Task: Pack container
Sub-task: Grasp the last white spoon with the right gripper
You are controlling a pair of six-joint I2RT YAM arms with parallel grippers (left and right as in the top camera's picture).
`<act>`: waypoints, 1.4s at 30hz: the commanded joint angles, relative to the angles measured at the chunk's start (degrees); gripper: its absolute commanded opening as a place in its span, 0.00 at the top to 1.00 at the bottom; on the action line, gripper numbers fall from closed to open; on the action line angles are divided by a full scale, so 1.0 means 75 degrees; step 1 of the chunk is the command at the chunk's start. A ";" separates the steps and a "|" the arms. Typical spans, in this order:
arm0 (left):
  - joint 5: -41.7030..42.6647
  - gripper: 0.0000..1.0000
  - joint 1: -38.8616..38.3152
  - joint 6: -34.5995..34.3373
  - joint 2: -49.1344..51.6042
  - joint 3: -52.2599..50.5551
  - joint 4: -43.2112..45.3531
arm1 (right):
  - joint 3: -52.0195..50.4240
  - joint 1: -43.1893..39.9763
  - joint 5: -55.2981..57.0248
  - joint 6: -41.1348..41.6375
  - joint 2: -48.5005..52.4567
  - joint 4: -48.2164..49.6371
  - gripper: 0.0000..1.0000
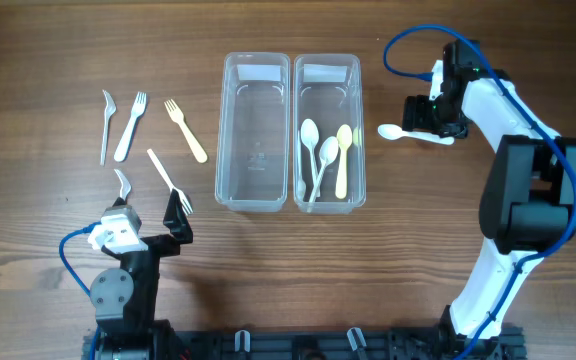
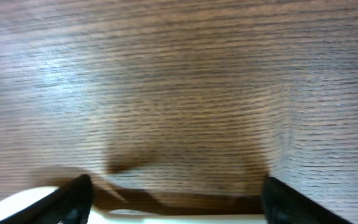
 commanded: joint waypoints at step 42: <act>0.0061 0.00 0.0061 0.0122 -0.0047 -0.0035 0.0003 | -0.1708 0.0047 -0.1116 -0.4368 -0.0962 0.0338 0.16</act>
